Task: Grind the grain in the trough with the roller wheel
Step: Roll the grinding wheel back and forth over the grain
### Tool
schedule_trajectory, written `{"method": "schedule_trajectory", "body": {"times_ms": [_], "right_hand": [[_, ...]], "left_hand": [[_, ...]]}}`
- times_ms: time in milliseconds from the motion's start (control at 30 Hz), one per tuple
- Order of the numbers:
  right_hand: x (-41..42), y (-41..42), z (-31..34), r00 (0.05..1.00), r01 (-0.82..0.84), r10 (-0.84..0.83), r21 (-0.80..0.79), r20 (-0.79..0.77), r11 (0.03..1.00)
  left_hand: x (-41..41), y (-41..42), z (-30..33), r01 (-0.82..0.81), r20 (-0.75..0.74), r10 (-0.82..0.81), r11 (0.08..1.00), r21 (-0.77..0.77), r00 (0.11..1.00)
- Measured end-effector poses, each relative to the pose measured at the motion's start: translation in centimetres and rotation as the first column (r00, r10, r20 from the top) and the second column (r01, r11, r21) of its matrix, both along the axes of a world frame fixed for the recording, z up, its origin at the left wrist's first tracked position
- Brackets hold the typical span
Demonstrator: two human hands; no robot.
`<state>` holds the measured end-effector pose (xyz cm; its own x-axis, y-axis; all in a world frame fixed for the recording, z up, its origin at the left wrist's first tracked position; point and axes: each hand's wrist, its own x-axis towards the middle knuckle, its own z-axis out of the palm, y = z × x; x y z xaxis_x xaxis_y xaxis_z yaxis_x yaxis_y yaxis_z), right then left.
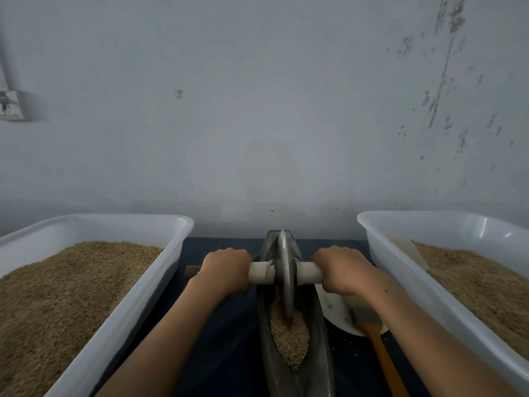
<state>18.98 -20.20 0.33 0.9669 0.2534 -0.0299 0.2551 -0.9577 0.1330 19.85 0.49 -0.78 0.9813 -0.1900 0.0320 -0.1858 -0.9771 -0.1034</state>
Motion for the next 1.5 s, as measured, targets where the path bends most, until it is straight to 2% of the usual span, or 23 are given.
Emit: {"method": "schedule_trajectory", "body": {"times_ms": [100, 200, 267, 433, 533, 667, 767, 867, 967, 1133, 1200, 1300, 1500], "right_hand": [[-0.2, -0.5, 0.5, 0.982, 0.021, -0.015, 0.029, -0.189, 0.999], [0.0, -0.6, 0.5, 0.971, 0.03, -0.021, 0.037, -0.238, 0.999], [0.2, -0.5, 0.2, 0.986, 0.029, -0.024, 0.029, -0.163, 0.999], [0.9, -0.3, -1.2, 0.987, 0.014, -0.025, 0.073, 0.158, 0.997], [0.8, -0.2, -1.4, 0.979, 0.014, -0.034, 0.1, 0.203, 0.995], [0.4, -0.2, -0.5, 0.999, 0.002, -0.003, 0.004, 0.052, 1.0], [0.0, -0.4, 0.2, 0.989, 0.018, -0.015, 0.022, -0.146, 1.0], [-0.2, -0.6, 0.4, 0.976, 0.027, -0.023, 0.016, -0.215, 0.999], [0.0, -0.5, 0.2, 0.99, 0.021, -0.016, 0.032, -0.139, 0.999], [0.6, -0.4, -0.7, 0.999, 0.03, -0.032, 0.074, 0.021, 0.997], [0.7, -0.3, -0.9, 0.994, 0.029, -0.038, 0.089, 0.102, 0.996], [0.7, -0.3, -0.6, 0.997, 0.003, -0.008, 0.061, 0.079, 0.998], [0.1, -0.5, 0.3, 0.978, 0.023, -0.018, 0.021, -0.207, 1.0]], "left_hand": [[-0.2, -0.1, 0.3, 0.005, -0.104, -0.003, 1.0, 0.014, 0.995], [-0.3, -0.1, 0.4, 0.013, -0.15, -0.012, 1.0, 0.007, 0.989], [-0.3, 0.0, 0.3, 0.002, -0.104, -0.002, 1.0, 0.001, 0.995], [0.0, -0.4, -0.3, -0.002, 0.147, 0.002, 1.0, -0.001, 0.989], [0.0, -0.3, -0.5, -0.001, 0.167, 0.002, 1.0, -0.008, 0.986], [0.0, -0.1, -0.1, 0.004, 0.034, -0.004, 1.0, -0.003, 0.999], [-0.2, 0.0, 0.2, 0.003, -0.09, -0.001, 1.0, 0.015, 0.996], [-0.3, 0.1, 0.2, 0.008, -0.148, -0.007, 1.0, 0.001, 0.989], [-0.4, 0.1, 0.3, -0.002, -0.088, 0.001, 1.0, -0.014, 0.996], [-0.4, -0.5, -0.3, 0.004, 0.183, -0.003, 1.0, -0.005, 0.983], [-0.3, -0.5, -0.5, -0.002, 0.214, 0.008, 1.0, -0.028, 0.977], [-0.3, -0.4, -0.4, -0.013, 0.171, 0.015, 1.0, -0.014, 0.985], [-0.5, -0.1, 0.5, -0.009, -0.114, 0.012, 1.0, 0.02, 0.993]]}}
